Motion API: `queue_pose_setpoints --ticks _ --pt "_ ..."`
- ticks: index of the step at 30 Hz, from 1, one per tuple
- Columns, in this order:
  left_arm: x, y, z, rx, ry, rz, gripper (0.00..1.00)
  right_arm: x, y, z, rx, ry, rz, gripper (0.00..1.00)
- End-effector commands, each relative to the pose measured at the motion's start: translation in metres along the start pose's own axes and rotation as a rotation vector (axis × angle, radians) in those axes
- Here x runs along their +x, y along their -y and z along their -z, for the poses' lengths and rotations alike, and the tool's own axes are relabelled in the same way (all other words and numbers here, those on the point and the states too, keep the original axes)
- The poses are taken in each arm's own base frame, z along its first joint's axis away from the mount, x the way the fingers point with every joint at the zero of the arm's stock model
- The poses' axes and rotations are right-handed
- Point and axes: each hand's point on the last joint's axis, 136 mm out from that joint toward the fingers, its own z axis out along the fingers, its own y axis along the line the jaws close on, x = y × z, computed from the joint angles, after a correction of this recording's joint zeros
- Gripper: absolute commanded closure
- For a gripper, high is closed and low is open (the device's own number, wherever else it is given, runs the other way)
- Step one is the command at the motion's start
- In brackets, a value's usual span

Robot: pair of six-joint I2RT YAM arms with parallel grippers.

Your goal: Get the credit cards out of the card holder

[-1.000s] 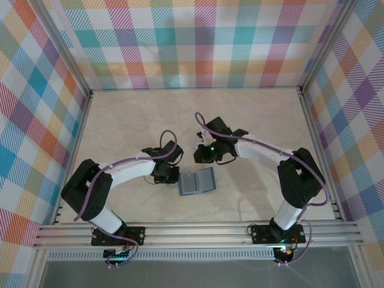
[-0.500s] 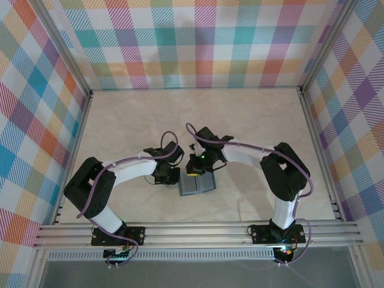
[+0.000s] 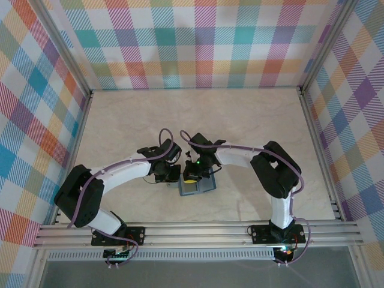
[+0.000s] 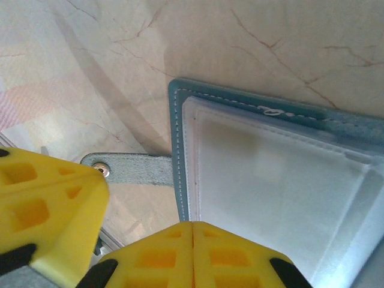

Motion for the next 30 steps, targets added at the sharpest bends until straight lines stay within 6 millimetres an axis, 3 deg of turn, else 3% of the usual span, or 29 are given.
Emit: queue_pose_setpoints --ticks 1,10,16,22,30 --pt "0.009 -0.006 -0.008 -0.005 -0.041 0.031 0.93 -0.001 -0.008 -0.004 -0.008 -0.017 -0.010 0.90" --pt "0.022 -0.033 -0.026 -0.093 -0.072 0.046 0.94 0.002 -0.013 -0.017 0.015 -0.045 -0.012 0.87" --pt "0.026 -0.039 -0.032 -0.116 -0.089 0.039 0.94 0.004 0.003 -0.023 0.090 -0.041 -0.036 0.81" --pt "0.026 -0.039 -0.033 -0.110 -0.093 0.040 0.94 0.009 0.021 -0.016 0.195 -0.026 -0.043 0.70" --pt "0.024 -0.035 -0.034 -0.094 -0.093 0.043 0.93 0.010 0.018 -0.003 0.208 -0.004 -0.035 0.62"
